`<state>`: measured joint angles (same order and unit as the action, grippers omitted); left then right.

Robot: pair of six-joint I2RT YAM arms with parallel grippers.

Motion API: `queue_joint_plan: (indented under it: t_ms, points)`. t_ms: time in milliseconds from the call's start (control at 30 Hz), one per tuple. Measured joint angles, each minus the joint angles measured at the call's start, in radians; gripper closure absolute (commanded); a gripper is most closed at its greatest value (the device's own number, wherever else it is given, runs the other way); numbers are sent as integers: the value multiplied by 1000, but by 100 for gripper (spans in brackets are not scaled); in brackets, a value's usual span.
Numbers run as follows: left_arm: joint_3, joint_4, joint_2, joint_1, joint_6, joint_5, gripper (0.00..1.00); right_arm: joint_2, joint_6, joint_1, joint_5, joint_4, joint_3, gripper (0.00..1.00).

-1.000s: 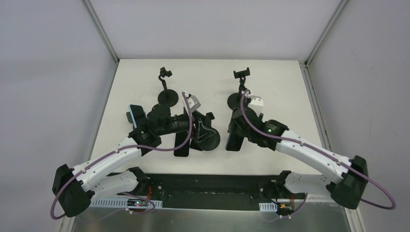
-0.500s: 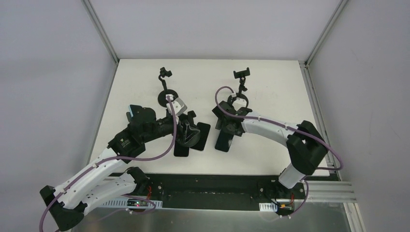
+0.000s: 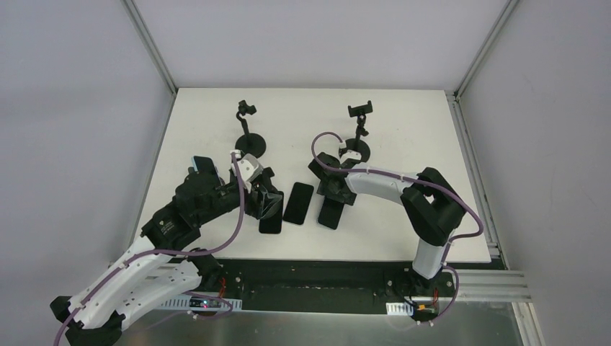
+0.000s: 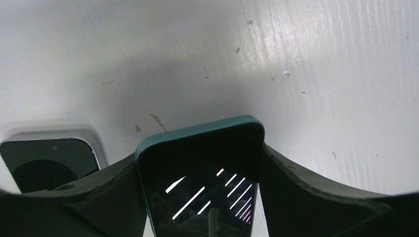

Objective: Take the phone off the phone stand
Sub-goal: Place the phone at the center of the board.

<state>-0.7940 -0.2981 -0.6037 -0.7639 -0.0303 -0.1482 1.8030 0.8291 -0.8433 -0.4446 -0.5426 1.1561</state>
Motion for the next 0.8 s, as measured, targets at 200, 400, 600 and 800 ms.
queue_joint_plan:
  t_ms: [200, 400, 600, 800]
  points:
    - [0, 0, 17, 0, -6, 27, 100, 7, 5, 0, 0, 0, 0, 29]
    - [0, 0, 10, 0, -7, 53, 100, 3, -14, 2, 26, 8, 0, 15]
    - [-10, -5, -51, 0, -6, 46, 100, -52, -69, 2, 100, 17, 0, 7]
    - [-76, -23, -145, 1, -10, 31, 100, -226, -98, 2, 107, 8, -12, 8]
